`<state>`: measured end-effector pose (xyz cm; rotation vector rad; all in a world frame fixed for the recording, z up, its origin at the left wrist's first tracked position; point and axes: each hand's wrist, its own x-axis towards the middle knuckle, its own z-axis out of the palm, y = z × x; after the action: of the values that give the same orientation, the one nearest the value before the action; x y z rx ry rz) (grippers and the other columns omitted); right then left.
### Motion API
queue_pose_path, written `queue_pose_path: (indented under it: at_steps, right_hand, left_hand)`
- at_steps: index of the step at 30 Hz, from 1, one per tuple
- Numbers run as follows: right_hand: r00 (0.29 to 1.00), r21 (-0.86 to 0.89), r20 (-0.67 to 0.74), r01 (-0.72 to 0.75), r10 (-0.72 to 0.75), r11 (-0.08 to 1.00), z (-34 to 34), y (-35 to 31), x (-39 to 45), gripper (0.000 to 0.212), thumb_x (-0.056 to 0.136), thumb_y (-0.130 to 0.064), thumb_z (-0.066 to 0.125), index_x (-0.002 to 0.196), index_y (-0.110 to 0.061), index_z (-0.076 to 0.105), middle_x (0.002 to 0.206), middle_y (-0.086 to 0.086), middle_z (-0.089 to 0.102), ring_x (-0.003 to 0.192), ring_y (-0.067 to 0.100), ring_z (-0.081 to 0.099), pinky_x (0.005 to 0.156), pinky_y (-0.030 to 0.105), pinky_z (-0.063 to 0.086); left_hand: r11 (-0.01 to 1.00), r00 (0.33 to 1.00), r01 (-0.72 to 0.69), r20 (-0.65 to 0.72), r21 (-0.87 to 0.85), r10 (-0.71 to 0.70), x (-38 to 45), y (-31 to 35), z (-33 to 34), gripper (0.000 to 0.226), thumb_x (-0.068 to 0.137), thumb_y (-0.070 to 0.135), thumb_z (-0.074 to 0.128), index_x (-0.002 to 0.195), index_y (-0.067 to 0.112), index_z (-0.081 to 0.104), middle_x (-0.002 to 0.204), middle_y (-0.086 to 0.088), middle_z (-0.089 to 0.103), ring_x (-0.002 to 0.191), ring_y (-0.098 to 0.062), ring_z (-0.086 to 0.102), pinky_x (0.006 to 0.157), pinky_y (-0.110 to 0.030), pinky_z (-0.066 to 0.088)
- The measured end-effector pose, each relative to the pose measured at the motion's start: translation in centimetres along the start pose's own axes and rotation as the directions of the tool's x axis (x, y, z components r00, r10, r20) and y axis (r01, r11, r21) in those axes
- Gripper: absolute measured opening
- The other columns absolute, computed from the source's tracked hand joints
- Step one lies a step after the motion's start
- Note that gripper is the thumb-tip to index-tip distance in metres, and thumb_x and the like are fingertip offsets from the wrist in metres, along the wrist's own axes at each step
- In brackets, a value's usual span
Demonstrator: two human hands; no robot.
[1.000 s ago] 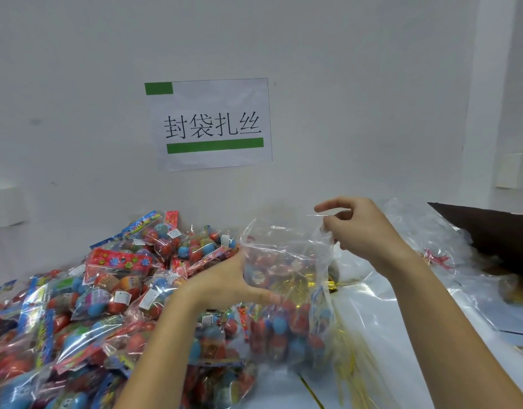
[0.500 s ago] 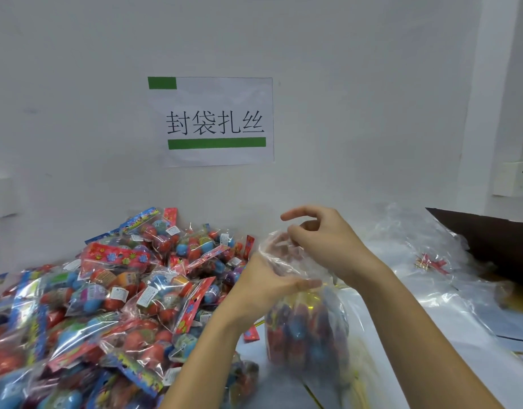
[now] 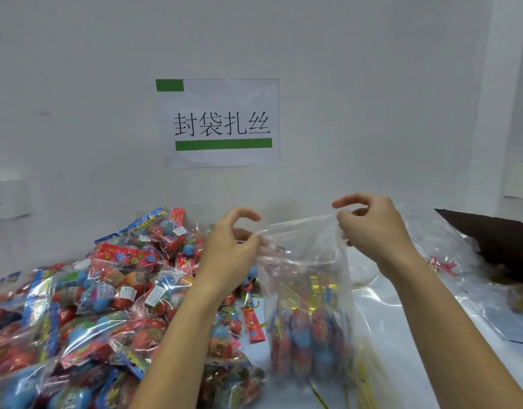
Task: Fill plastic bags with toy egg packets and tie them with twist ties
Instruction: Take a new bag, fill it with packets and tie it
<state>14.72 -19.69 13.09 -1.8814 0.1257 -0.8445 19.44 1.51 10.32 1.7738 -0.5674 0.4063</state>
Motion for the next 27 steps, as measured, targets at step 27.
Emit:
queue_pose_path:
  at_steps: [27]
  right_hand:
    - [0.915,-0.179,0.403,0.093,-0.013,0.98,-1.8,-0.8,0.1,0.041,0.083,-0.03,0.043,0.081,-0.007,0.077,0.08,-0.01,0.077,0.066,0.006,0.062,0.065,0.026,0.046]
  left_hand:
    - [0.94,0.957,-0.127,0.288,0.317,0.033,-1.0,2.5,-4.0,0.015,0.099,0.031,0.057,0.086,0.027,0.065,0.111,0.014,0.066,0.106,-0.006,0.062,0.099,-0.04,0.049]
